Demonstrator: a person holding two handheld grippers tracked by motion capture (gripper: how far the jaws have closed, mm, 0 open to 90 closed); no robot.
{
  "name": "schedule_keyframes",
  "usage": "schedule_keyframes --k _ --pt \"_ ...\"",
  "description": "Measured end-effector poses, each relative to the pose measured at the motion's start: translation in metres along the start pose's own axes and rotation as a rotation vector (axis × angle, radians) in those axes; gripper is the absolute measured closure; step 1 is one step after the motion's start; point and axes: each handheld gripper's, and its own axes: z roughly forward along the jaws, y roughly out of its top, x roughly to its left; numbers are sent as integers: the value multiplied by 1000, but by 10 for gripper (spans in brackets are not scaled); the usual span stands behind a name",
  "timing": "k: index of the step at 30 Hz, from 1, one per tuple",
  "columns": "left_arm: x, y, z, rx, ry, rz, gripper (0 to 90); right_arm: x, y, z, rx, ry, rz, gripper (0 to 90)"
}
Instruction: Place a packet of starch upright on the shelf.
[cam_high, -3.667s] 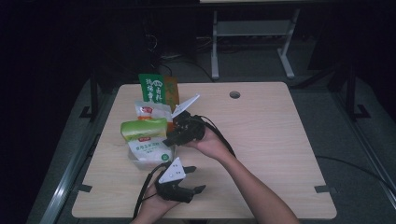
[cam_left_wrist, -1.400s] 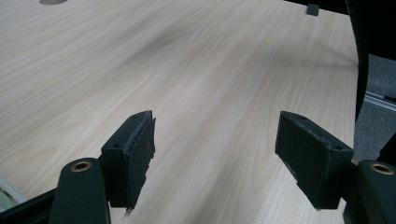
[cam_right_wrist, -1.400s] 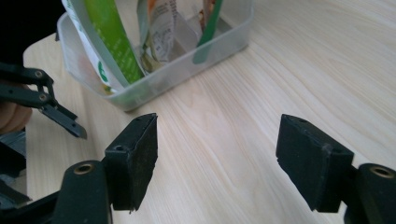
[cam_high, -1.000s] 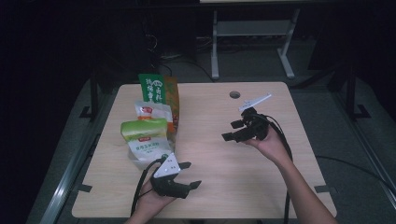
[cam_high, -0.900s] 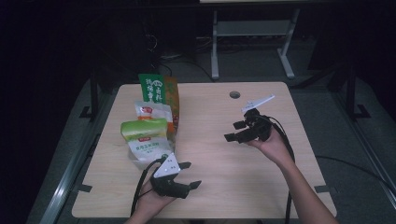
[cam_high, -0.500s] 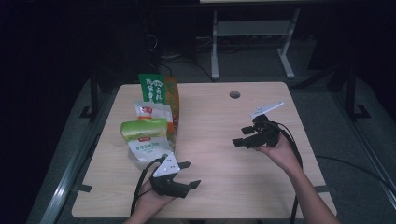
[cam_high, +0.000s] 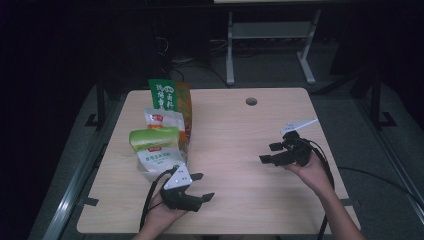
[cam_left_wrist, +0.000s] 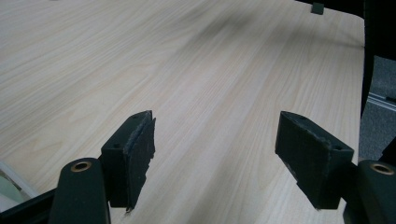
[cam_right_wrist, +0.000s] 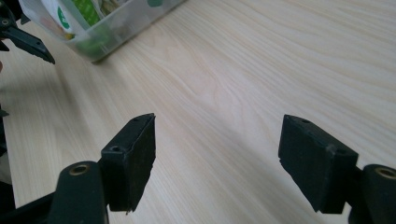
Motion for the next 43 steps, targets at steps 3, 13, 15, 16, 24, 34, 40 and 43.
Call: schedule_keyframes --k 3,13,15,16,24,34,40,43 --pt "0 0 1 0 2 4 282 -2 -7 -2 0 -3 12 270" --pt "0 -2 3 7 -4 2 278 -7 -33 -6 -11 -2 49 269" --pt "1 -2 3 11 -5 -5 278 -7 -38 -6 -8 -2 58 269" --pt "1 -2 3 11 -4 -5 278 -7 -41 -6 -8 -4 57 269" --pt "0 -3 4 15 -10 -6 278 -5 -58 -8 -6 -7 69 269" --pt "-1 -4 4 15 -17 -12 277 2 -76 -9 -28 -3 73 269" --pt "0 -3 5 9 -35 -16 277 9 -88 -6 -51 -7 73 269" --pt "0 -3 5 10 -38 -14 276 14 -92 -5 -55 -13 71 266"
